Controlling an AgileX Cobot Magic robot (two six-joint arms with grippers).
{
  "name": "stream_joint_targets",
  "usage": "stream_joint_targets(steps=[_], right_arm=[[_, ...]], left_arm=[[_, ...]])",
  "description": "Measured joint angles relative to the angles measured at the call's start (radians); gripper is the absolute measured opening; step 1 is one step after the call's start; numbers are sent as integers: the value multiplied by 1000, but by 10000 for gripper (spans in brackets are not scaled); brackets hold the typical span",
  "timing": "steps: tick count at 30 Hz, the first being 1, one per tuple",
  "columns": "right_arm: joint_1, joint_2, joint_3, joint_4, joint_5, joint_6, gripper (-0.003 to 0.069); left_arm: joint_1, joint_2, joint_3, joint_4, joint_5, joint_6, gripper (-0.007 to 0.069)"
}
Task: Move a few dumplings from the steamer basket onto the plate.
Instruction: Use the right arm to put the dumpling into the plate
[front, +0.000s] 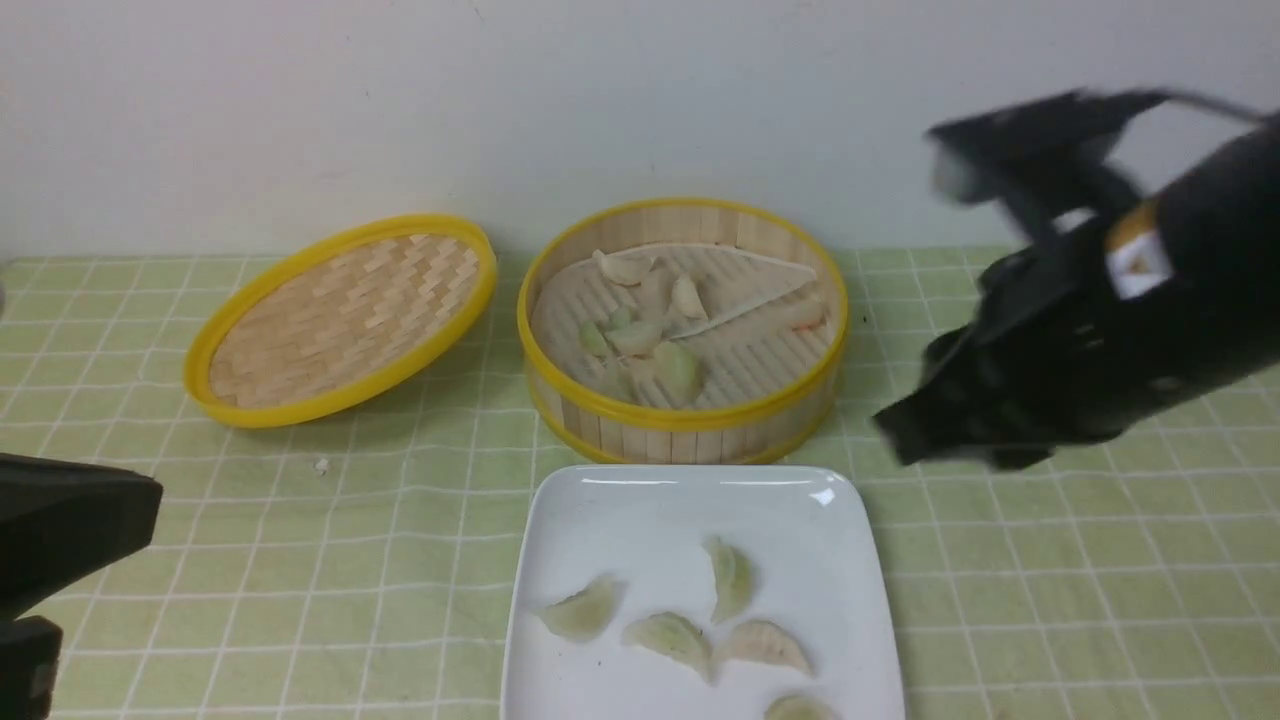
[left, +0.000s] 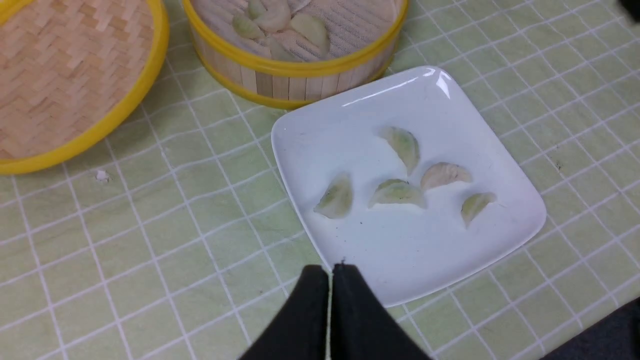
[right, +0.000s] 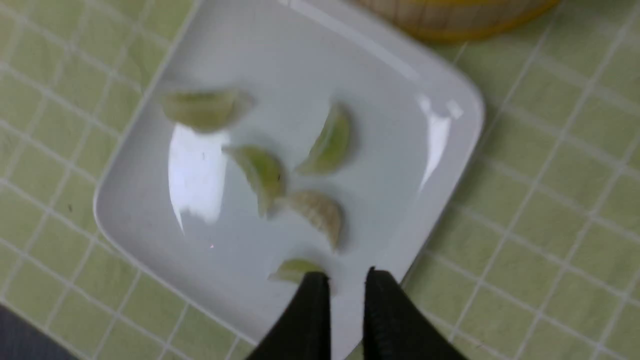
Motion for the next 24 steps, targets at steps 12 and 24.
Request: stream_joint_targets(steps=[12, 24], right_arm=[[0, -953, 476, -214, -458, 203, -13], [0, -1205, 796, -302, -595, 381, -13]], left_arm=[[0, 0, 0, 0, -155, 0, -6], [1, -4, 3, -27, -239, 1, -6]])
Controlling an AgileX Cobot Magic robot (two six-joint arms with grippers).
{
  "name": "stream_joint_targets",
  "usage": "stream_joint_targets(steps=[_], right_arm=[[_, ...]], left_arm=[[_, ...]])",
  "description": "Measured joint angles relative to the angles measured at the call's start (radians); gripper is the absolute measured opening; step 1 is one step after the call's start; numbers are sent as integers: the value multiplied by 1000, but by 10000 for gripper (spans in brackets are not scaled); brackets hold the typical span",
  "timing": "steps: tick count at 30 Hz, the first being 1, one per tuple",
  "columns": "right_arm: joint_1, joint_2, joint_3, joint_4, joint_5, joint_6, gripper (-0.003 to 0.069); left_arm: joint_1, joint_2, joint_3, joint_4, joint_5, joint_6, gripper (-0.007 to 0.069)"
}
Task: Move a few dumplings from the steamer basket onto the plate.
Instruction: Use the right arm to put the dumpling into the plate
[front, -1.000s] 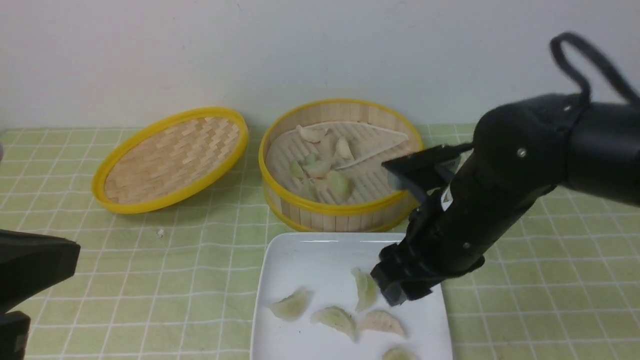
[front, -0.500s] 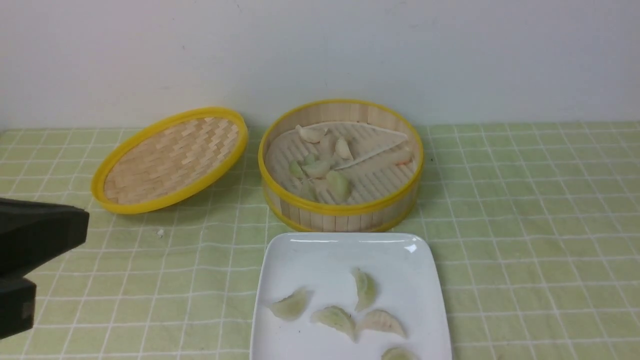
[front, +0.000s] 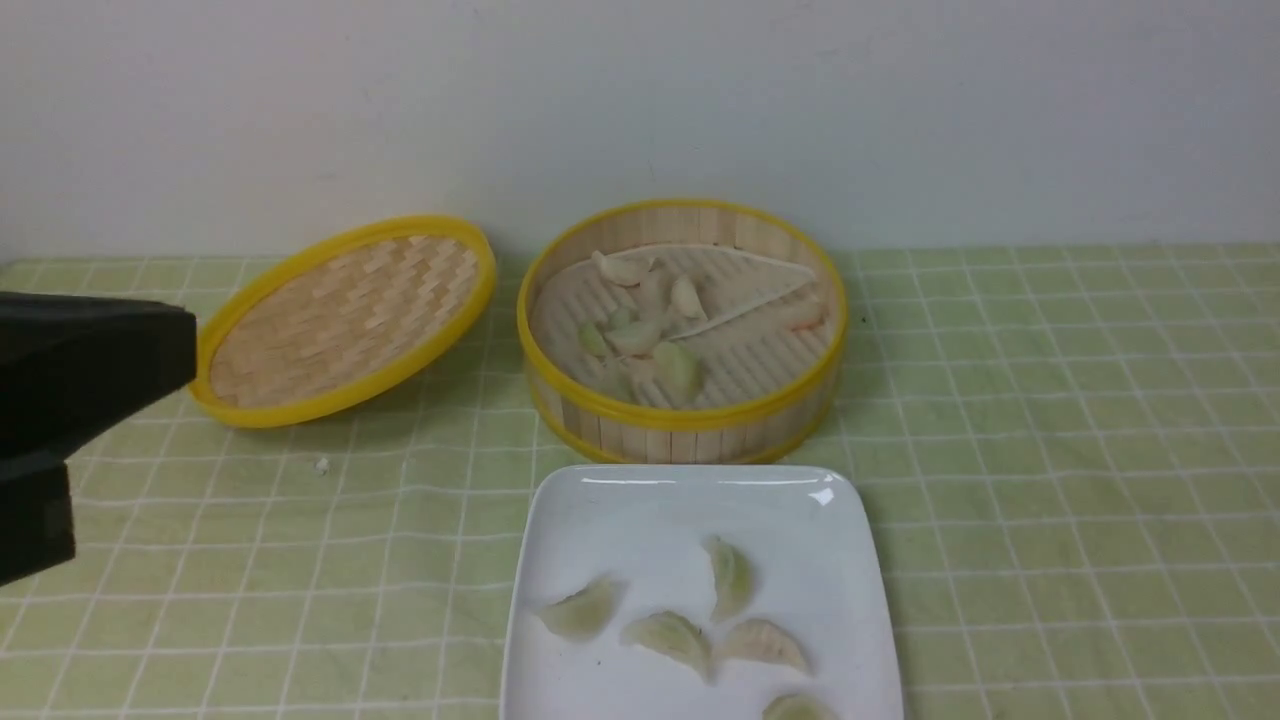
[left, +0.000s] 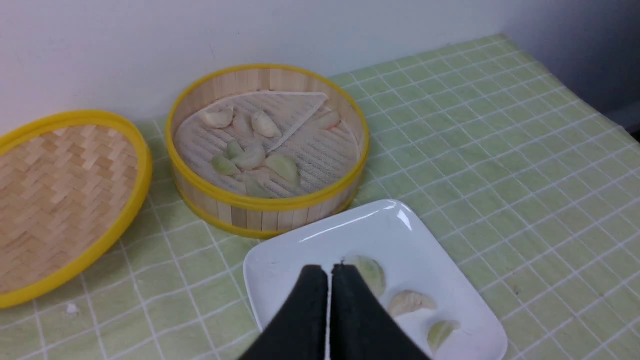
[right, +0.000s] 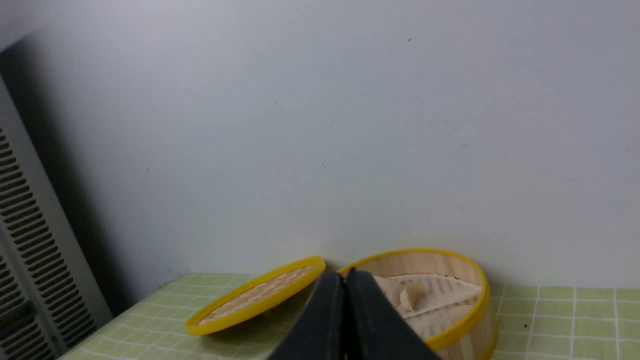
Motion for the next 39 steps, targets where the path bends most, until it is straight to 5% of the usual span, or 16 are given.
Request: stream_joint_targets(steps=[15, 31, 39], right_arm=[[0, 10, 0, -8, -15, 2, -13], [0, 10, 0, -9, -14, 3, -13], [0, 10, 0, -9, -14, 3, -13]], left_arm=[[0, -361, 280, 0, -83, -5, -6], [0, -395, 319, 22, -72, 16, -6], [103, -461, 512, 85, -305, 125, -6]])
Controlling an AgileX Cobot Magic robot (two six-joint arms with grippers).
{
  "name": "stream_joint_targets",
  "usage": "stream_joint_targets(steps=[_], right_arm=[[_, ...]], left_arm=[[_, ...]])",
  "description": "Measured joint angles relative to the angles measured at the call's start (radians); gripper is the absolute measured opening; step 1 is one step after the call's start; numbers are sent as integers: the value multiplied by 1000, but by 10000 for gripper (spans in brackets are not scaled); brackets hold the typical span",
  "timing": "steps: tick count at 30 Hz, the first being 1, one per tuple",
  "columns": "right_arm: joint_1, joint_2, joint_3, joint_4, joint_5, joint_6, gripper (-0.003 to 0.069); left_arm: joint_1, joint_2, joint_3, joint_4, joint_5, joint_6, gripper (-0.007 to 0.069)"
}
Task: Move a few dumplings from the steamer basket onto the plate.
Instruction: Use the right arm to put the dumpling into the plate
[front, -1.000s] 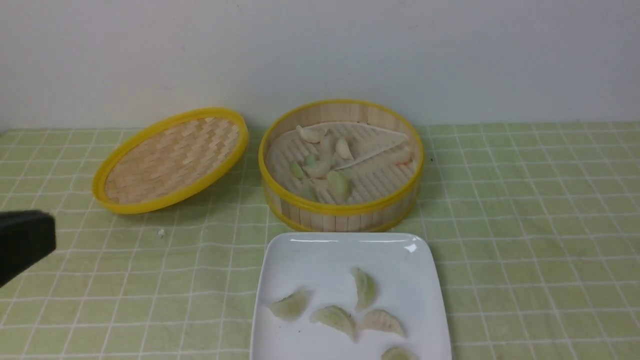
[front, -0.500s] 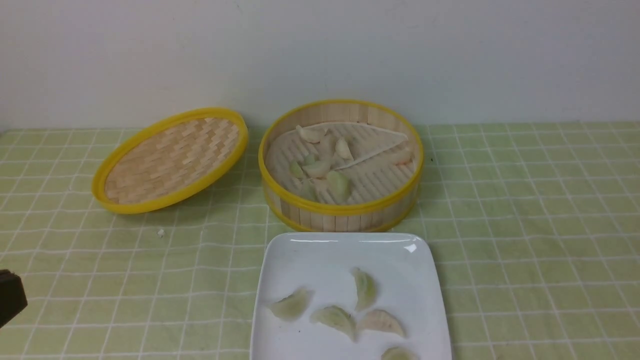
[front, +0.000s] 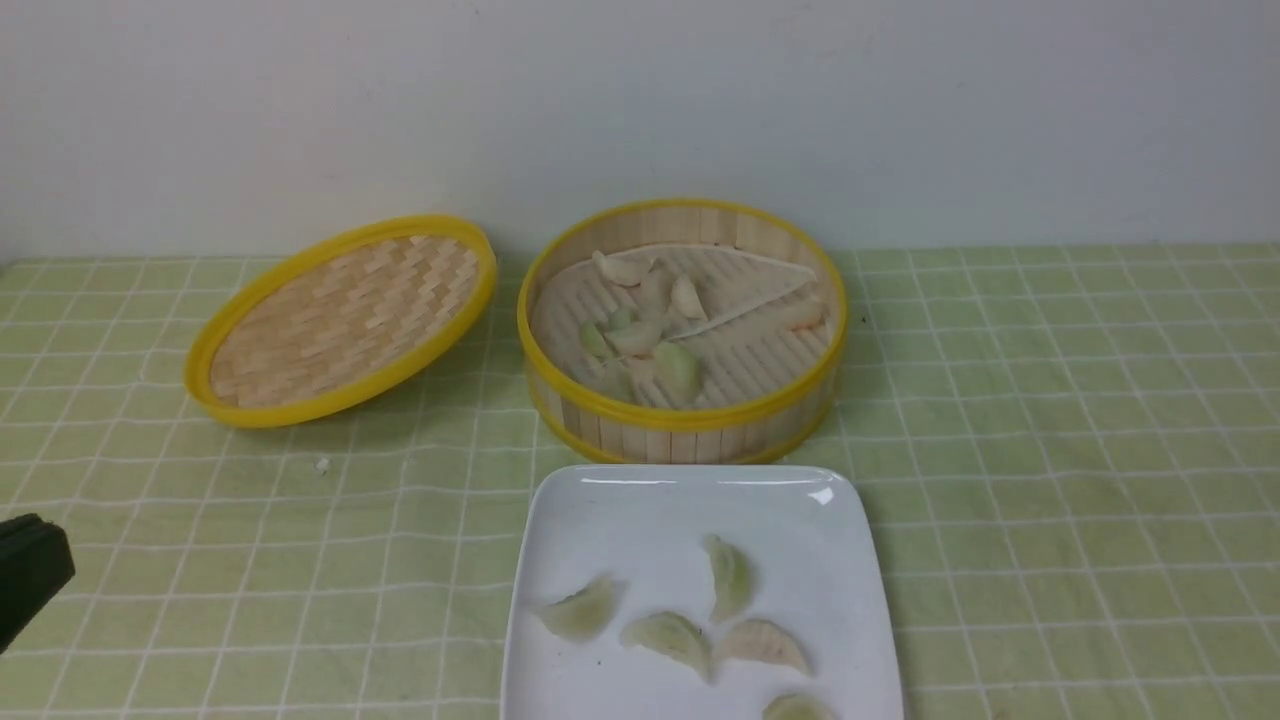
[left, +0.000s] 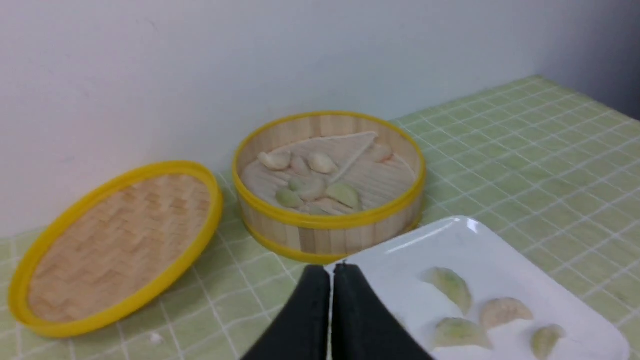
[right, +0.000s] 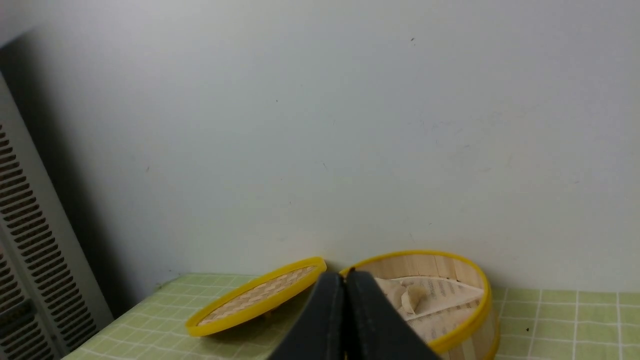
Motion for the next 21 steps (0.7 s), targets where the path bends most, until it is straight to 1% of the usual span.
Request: stream_joint_targets(steps=[1, 2, 3, 6, 9, 14, 21], right_arm=[[0, 0, 0, 0, 0, 0, -13], [0, 0, 0, 0, 0, 1, -13], [0, 0, 0, 0, 0, 1, -13], [0, 0, 0, 0, 0, 2, -13], [0, 0, 0, 0, 0, 2, -13], [0, 0, 0, 0, 0, 2, -13], [0, 0, 0, 0, 0, 2, -13]], left_arm=[[42, -22, 47, -12, -41, 27, -6], [124, -69, 135, -40, -116, 75, -6], [124, -69, 135, -40, -116, 75, -6], [261, -141, 284, -68, -224, 140, -6], [352, -191, 405, -78, -262, 151, -6], [420, -223, 519, -102, -258, 157, -6], [463, -252, 522, -126, -213, 157, -6]])
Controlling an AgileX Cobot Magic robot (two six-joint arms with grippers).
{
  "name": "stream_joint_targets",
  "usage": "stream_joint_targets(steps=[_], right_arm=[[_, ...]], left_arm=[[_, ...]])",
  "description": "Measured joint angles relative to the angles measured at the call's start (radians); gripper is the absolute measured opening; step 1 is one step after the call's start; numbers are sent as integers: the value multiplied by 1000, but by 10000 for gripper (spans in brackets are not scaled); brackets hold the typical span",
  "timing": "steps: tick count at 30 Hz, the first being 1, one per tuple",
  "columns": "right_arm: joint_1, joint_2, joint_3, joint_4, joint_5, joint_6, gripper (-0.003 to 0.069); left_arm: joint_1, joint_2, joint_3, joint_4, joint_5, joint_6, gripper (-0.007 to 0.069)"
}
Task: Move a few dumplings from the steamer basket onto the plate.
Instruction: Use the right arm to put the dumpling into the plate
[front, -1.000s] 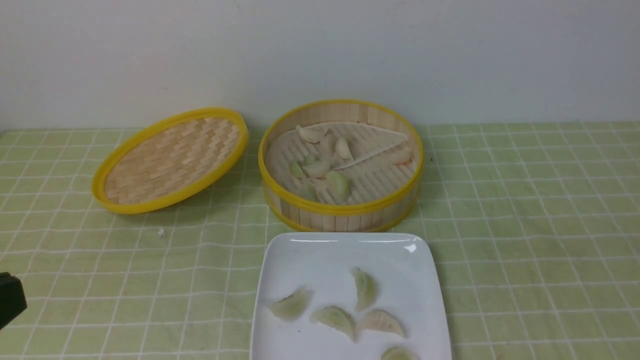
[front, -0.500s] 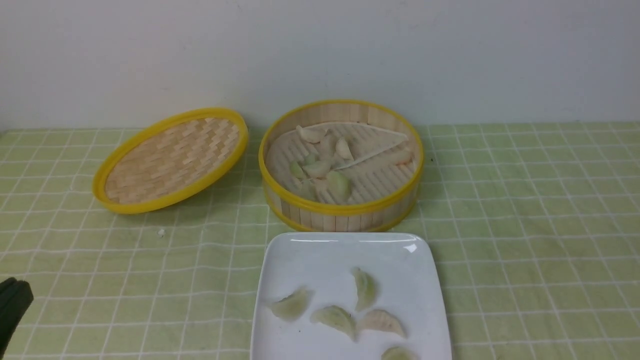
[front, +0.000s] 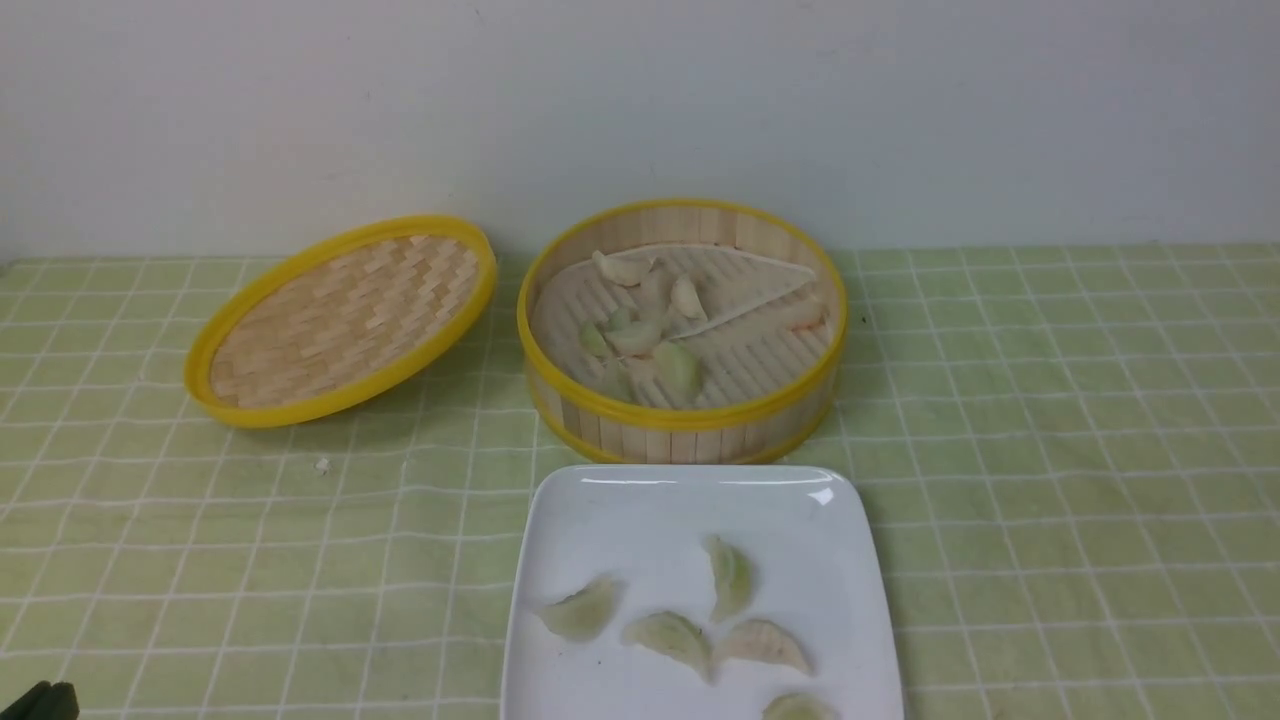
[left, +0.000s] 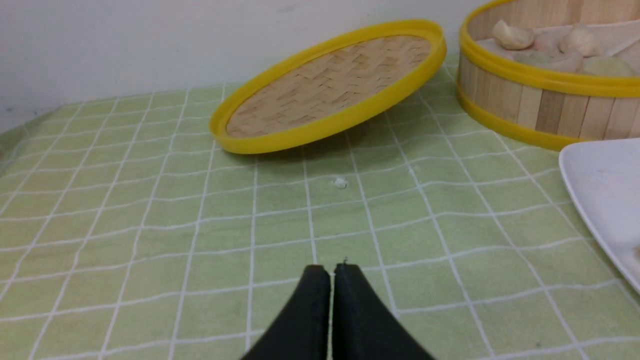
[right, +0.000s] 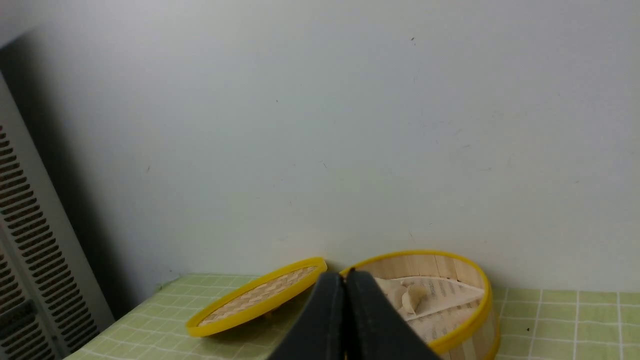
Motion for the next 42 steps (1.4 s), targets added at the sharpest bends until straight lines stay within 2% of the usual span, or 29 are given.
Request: stream_joint_targets(steps=[6, 33, 35, 38, 39, 40, 42], right_arm=[[0, 0, 0, 0, 0, 0, -13], [0, 0, 0, 0, 0, 0, -13], [0, 0, 0, 2, 0, -32, -13], [0, 0, 0, 76, -11, -132, -13], [0, 0, 0, 160, -33, -242, -13], [0, 0, 0, 170, -35, -254, -13], [0, 0, 0, 286, -69, -405, -13]], left_arm=[[16, 0, 0, -4, 66, 0, -6], [16, 0, 0, -4, 72, 0, -6], [16, 0, 0, -4, 72, 0, -6], [16, 0, 0, -4, 72, 0, -6], [16, 0, 0, -4, 72, 0, -6], [16, 0, 0, -4, 72, 0, -6], [16, 0, 0, -4, 72, 0, -6]])
